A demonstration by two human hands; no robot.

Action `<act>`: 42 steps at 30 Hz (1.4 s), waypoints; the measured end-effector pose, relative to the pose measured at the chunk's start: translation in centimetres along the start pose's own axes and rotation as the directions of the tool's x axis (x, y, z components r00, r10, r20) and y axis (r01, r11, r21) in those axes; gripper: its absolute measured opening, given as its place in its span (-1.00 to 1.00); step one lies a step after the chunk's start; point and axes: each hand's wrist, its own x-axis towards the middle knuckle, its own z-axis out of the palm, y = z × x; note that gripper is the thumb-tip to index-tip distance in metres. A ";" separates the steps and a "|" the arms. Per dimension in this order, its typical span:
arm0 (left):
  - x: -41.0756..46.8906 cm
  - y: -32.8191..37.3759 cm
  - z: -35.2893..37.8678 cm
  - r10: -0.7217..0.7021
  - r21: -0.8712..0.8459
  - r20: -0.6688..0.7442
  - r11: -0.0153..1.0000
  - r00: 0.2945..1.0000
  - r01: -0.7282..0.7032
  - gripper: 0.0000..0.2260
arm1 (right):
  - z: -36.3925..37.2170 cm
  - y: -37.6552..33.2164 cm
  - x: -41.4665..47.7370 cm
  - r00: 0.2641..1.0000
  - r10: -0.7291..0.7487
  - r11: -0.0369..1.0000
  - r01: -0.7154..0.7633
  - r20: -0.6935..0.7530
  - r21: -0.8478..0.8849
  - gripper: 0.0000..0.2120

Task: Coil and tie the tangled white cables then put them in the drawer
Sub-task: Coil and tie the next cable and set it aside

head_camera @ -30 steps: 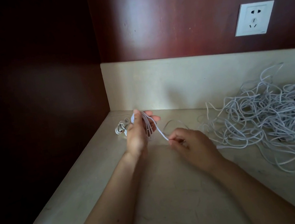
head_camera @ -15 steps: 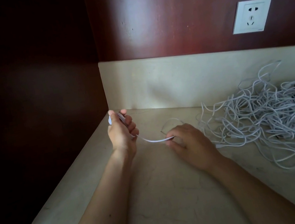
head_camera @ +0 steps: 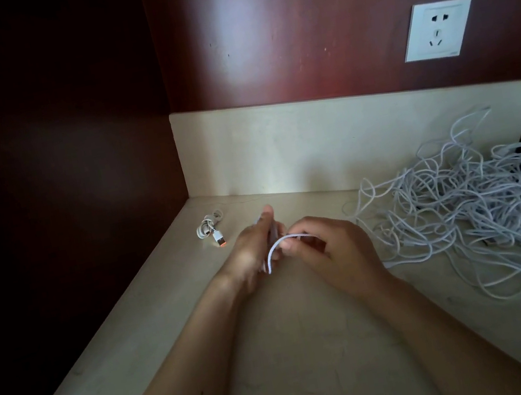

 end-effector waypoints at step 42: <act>-0.1 0.0 0.2 0.242 -0.490 -0.126 0.828 0.962 -0.273 -0.61 | 0.9 2.9 0.2 0.998 0.054 0.986 -0.048 0.030 -0.158 -0.74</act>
